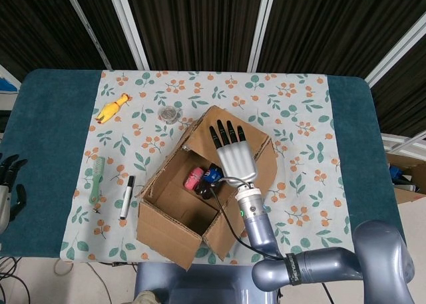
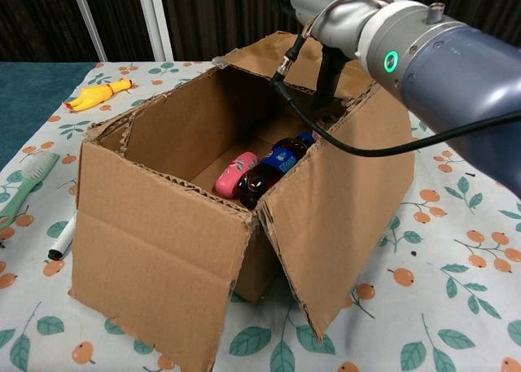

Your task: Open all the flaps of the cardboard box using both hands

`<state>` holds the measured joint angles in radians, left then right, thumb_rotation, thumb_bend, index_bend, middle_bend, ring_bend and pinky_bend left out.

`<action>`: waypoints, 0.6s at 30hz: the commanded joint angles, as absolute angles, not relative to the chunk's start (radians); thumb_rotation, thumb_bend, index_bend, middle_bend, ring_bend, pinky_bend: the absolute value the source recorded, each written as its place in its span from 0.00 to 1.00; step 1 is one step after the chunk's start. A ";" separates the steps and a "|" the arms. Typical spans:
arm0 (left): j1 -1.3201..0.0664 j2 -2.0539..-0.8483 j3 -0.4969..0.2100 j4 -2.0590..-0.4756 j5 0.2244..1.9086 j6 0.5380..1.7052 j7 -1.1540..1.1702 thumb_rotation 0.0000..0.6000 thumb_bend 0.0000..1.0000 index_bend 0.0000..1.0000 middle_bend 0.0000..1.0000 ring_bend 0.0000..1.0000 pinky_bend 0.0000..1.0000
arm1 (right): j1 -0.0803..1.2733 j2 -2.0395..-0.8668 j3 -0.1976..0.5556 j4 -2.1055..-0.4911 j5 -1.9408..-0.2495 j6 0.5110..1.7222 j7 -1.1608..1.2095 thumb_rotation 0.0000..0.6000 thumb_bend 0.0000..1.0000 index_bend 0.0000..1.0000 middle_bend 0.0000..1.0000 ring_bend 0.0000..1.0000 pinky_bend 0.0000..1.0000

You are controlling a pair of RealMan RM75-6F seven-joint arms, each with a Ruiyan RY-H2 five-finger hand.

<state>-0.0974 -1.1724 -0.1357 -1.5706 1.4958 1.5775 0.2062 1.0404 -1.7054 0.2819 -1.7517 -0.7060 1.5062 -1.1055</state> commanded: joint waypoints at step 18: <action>-0.102 -1.172 -0.133 -1.570 1.485 1.580 0.209 1.00 0.63 0.20 0.16 0.06 0.00 | 1.049 -1.632 0.347 -1.795 -0.714 1.500 -1.162 1.00 0.23 0.00 0.05 0.02 0.15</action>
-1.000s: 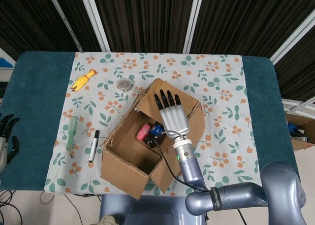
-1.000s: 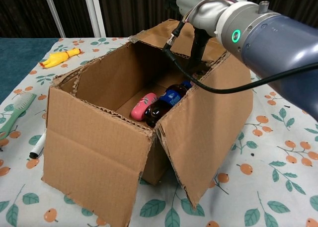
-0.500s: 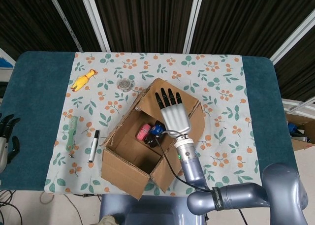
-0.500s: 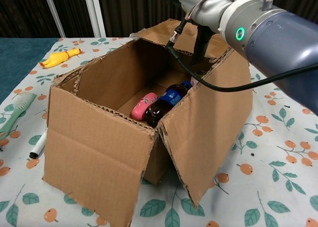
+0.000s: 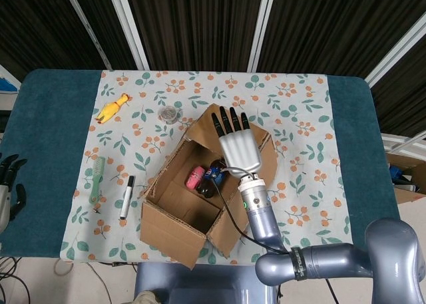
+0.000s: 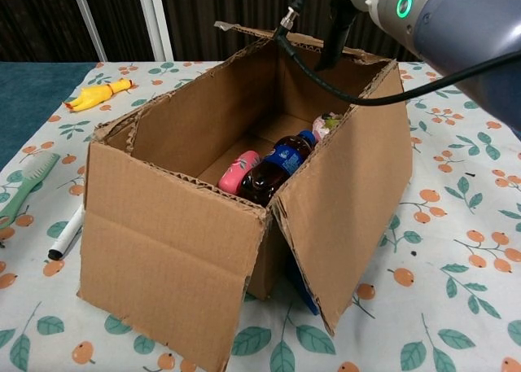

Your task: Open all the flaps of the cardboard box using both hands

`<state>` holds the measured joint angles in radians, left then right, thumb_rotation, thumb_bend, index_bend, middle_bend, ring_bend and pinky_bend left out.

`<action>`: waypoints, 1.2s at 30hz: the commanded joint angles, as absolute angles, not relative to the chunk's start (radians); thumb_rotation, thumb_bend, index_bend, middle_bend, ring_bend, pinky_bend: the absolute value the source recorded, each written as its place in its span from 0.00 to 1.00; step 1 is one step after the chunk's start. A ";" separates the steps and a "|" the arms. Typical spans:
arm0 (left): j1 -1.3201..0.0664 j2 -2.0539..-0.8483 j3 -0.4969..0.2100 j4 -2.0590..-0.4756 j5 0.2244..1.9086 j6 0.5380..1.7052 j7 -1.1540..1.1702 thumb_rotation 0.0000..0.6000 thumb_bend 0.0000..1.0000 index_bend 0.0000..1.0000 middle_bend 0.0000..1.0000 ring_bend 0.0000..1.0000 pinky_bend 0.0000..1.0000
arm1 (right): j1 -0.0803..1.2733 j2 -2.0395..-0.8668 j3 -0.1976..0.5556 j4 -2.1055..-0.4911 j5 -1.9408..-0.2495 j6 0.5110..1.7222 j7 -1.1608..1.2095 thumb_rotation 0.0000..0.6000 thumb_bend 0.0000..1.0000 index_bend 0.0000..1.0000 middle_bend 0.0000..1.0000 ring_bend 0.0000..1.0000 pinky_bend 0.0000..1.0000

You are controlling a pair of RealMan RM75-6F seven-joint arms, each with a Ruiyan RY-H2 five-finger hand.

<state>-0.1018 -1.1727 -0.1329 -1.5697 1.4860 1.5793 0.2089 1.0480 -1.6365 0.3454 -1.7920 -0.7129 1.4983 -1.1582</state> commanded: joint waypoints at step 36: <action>-0.113 -1.180 -0.136 -1.563 1.448 1.564 0.229 1.00 0.63 0.20 0.16 0.06 0.00 | 1.100 -1.486 0.489 -1.687 -0.636 1.448 -1.164 1.00 0.35 0.00 0.10 0.05 0.15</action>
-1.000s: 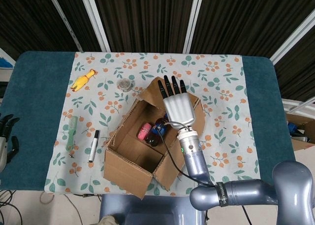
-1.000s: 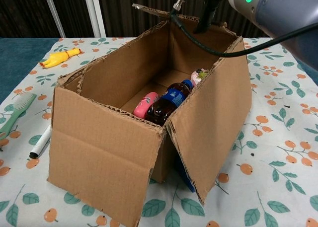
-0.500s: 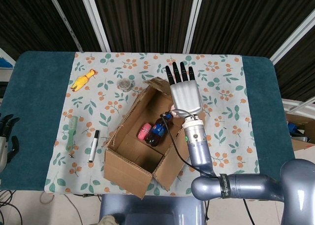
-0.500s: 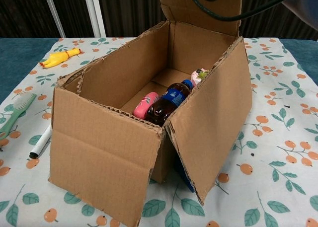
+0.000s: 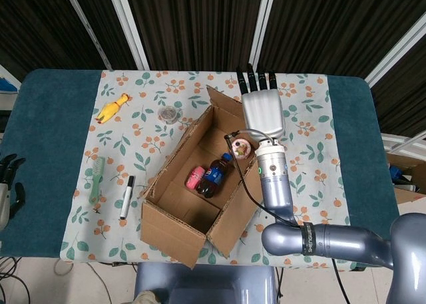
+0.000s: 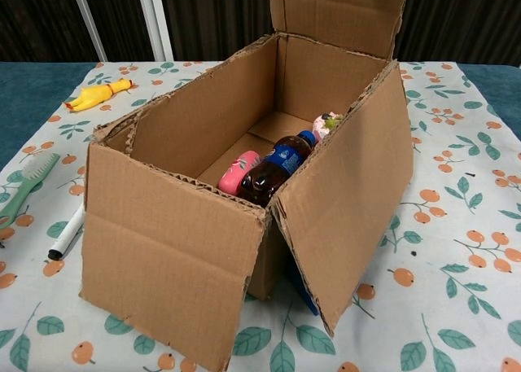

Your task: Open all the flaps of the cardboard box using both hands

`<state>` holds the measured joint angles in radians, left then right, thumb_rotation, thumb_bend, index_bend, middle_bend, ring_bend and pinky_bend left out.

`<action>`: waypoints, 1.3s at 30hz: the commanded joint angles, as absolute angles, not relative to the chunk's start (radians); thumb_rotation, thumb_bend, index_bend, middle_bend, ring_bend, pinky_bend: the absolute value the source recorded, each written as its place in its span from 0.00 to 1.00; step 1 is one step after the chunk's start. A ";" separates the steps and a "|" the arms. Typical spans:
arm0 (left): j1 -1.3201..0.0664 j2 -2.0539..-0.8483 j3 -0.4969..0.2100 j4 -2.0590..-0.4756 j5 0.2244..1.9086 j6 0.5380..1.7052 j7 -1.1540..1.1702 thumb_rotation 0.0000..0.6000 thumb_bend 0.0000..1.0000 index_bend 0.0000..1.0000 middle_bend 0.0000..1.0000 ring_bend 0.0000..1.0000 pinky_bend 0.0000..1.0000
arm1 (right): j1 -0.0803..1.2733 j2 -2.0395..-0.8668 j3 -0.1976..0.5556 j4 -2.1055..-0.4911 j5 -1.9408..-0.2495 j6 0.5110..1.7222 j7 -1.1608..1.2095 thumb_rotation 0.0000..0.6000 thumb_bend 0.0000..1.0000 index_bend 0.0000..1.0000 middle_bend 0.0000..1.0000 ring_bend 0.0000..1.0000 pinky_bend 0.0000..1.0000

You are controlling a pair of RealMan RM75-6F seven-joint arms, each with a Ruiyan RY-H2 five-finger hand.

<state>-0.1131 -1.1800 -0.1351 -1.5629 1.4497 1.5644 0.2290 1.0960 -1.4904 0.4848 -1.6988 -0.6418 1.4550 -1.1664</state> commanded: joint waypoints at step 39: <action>-0.119 -1.175 -0.142 -1.555 1.425 1.560 0.232 1.00 0.63 0.20 0.16 0.06 0.00 | 1.141 -1.650 0.450 -1.053 -0.597 1.100 -0.889 1.00 0.14 0.00 0.08 0.04 0.15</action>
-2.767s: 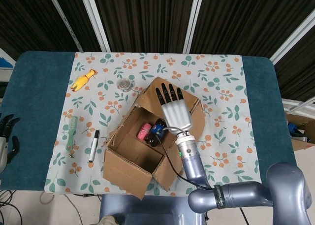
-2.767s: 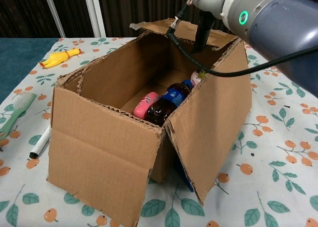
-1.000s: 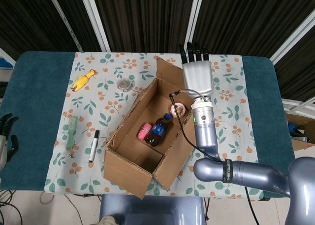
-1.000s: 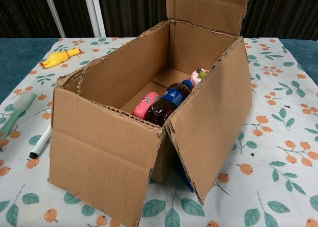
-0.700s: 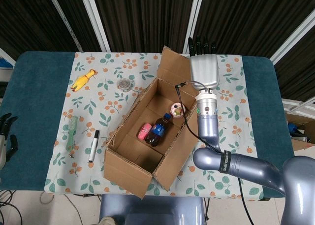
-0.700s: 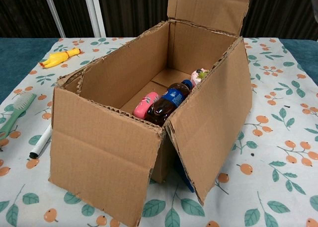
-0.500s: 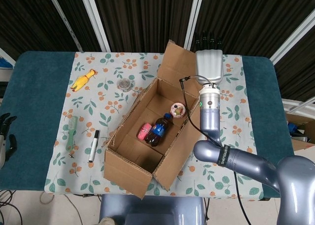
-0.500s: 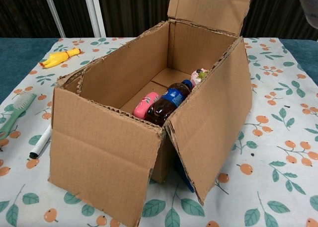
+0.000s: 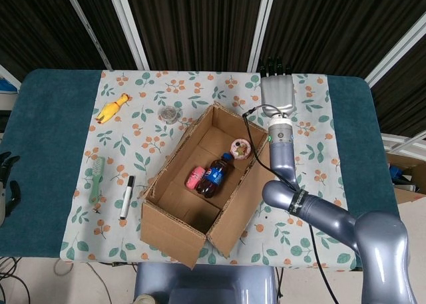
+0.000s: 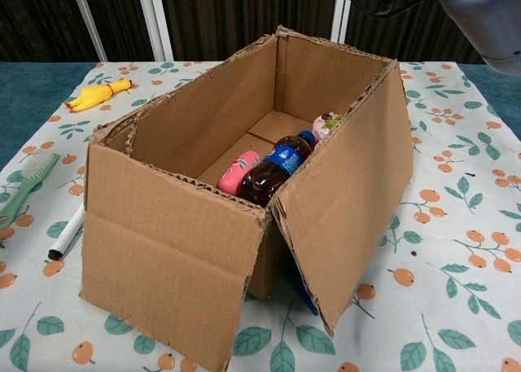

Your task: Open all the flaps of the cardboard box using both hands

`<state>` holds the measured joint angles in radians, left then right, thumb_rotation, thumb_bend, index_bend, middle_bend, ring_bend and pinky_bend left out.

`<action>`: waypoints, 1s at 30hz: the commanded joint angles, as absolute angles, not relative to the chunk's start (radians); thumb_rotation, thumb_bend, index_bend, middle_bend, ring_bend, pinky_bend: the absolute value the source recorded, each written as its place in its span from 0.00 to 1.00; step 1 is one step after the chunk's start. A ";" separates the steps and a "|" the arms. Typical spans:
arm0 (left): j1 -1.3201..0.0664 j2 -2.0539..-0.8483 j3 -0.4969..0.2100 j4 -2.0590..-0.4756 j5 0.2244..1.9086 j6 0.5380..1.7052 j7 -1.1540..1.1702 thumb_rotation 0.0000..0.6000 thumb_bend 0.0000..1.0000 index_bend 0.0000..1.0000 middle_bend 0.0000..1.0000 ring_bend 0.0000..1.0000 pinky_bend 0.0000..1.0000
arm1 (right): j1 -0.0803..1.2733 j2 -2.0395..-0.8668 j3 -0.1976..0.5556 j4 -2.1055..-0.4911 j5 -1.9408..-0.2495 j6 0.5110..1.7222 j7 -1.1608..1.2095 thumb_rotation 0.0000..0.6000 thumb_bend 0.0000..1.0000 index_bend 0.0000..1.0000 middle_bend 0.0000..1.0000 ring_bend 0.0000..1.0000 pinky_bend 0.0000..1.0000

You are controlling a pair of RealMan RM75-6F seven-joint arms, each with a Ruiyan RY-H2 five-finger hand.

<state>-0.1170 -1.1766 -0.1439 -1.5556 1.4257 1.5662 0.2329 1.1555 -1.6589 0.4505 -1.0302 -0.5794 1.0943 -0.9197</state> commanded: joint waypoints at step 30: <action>-0.103 -1.147 -0.094 -1.650 1.430 1.535 0.283 1.00 0.63 0.19 0.13 0.05 0.00 | 0.311 -0.972 0.129 -1.859 -1.234 1.472 -0.204 1.00 0.11 0.00 0.03 0.04 0.15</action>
